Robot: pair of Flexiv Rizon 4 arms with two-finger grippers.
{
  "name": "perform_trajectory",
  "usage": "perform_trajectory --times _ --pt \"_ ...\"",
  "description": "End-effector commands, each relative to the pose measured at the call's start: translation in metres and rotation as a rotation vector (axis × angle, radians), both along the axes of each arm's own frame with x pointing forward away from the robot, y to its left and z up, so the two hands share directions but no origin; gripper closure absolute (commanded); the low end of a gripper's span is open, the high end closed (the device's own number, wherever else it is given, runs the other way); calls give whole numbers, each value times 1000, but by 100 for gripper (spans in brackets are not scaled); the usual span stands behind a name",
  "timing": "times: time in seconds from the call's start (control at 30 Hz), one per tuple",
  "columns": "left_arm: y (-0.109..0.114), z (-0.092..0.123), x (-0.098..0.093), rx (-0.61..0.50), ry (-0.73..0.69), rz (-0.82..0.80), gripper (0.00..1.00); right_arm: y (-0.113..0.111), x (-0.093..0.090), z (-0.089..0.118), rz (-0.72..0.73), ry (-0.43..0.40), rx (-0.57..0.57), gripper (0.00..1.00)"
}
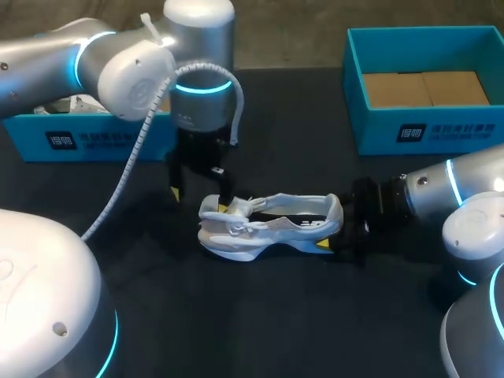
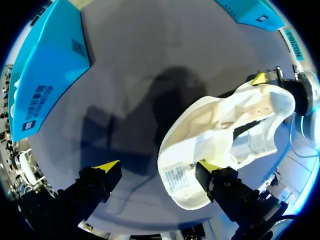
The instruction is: Take the shoe out of the shoebox, open the shoe tongue, remove and reinsert the insole, then place the shoe into the shoebox
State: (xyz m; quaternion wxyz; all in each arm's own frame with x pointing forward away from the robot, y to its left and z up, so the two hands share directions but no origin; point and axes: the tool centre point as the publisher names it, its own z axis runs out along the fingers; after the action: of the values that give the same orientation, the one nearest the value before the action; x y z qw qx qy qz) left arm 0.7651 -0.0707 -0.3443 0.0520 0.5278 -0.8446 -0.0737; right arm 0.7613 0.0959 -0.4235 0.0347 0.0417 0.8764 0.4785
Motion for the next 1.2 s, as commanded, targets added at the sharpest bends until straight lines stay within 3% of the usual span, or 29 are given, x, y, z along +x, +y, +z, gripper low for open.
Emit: perform_trajectory --times 0.03,0.43,0.8,1.0,1.2 --pt "-6 12 3 -14 -8 -24 0 2 -1 -1 -2 -1 -4 100" --pt "-27 46 21 -88 -17 -110 0 2 -1 -1 -2 -1 -4 100" --pt "-27 83 41 -77 -15 -479 0 2 -1 -1 -2 -1 -4 100" --pt "-34 106 52 -164 -17 -594 0 2 -1 -1 -2 -1 -4 100" --pt "-45 120 52 -219 18 -689 0 2 -1 -1 -2 -1 -4 100"
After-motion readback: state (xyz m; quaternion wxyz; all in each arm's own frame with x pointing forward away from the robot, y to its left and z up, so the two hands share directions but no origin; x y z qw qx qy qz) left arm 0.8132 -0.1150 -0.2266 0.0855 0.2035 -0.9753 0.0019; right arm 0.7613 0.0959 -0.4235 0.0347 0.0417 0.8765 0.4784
